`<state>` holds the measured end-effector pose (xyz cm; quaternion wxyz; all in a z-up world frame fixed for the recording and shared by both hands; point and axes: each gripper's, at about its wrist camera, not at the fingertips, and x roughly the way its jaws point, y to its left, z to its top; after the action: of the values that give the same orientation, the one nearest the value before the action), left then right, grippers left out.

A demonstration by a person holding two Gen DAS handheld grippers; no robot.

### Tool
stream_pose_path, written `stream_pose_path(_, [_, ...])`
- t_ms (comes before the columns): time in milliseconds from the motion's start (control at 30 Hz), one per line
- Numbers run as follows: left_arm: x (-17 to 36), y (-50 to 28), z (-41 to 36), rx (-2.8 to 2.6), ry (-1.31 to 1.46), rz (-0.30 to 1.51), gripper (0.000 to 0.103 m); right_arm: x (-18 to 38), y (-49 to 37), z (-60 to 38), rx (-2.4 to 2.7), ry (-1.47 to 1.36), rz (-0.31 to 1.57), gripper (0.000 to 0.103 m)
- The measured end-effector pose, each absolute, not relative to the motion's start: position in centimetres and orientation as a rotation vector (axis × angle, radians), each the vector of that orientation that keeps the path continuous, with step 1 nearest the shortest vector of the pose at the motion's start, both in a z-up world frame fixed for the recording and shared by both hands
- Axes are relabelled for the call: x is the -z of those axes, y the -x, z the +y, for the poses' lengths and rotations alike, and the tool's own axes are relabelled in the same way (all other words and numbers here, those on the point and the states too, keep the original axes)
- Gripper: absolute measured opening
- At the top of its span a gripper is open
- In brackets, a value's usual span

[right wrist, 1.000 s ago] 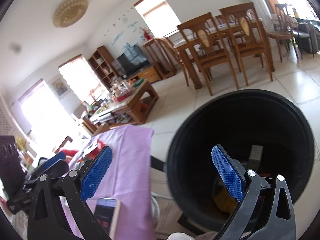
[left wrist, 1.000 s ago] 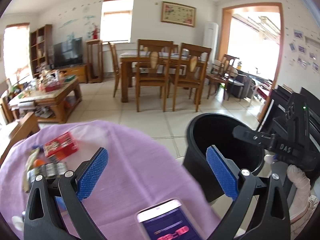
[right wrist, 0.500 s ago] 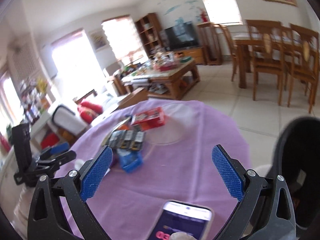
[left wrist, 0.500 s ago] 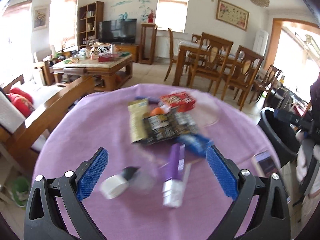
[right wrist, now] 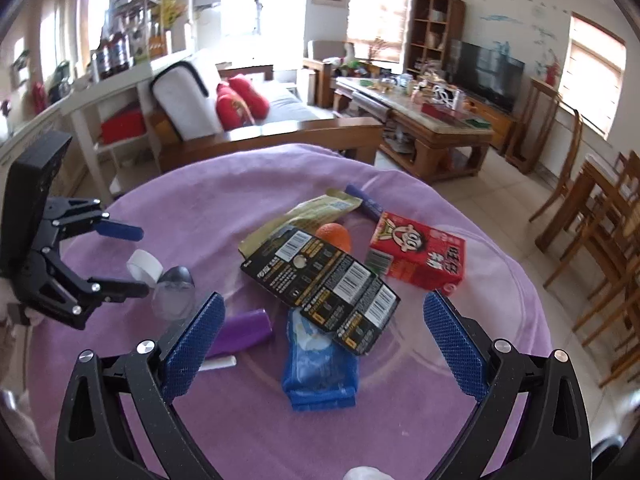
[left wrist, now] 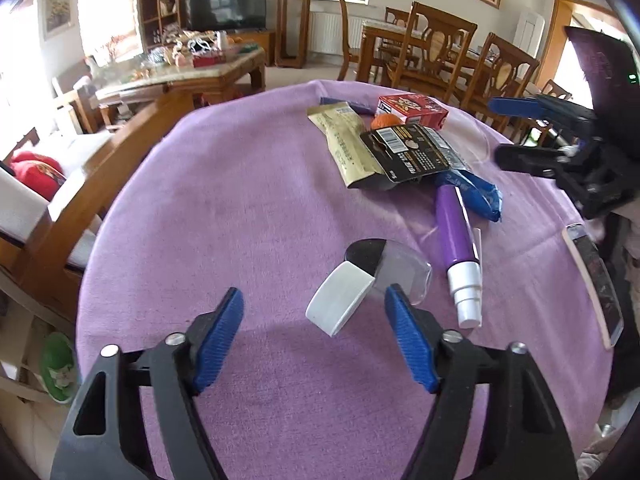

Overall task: Collect trash
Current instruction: 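Grasp the white bottle cap with the left tool while the right tool lifts the battery card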

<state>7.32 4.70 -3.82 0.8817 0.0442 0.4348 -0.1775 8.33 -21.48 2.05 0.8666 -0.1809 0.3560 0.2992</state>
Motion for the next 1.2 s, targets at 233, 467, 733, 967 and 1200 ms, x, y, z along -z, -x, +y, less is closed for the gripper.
stream_pose_path(233, [4.2,-7.5,4.7,0.408,-0.145,0.921,0.041,0.8,-11.6,-18.7,-0.711,0.589,0.784,0.093])
stream_pose_path(467, [4.0,-7.6,5.8,0.425,-0.095,0.922,0.03,2.0,-13.7,-18.6,-0.769,0.583,0.837,0.071])
stream_pose_path(733, [3.7,-8.1,6.1,0.421,-0.063,0.918,0.023,1.1,-12.3,-18.0,-0.778,0.57,0.806,0.055])
stream_pose_path(967, [2.9,-8.1,6.8,0.396,-0.038,0.863,0.023,-0.6,-10.8,-18.8,-0.764,0.473,0.769,0.054])
stream_pose_path(1200, [2.3,-7.6,6.8,0.366,-0.013,0.835,0.023,-4.2,-8.3,-21.4,-0.735,0.233,0.714,0.054])
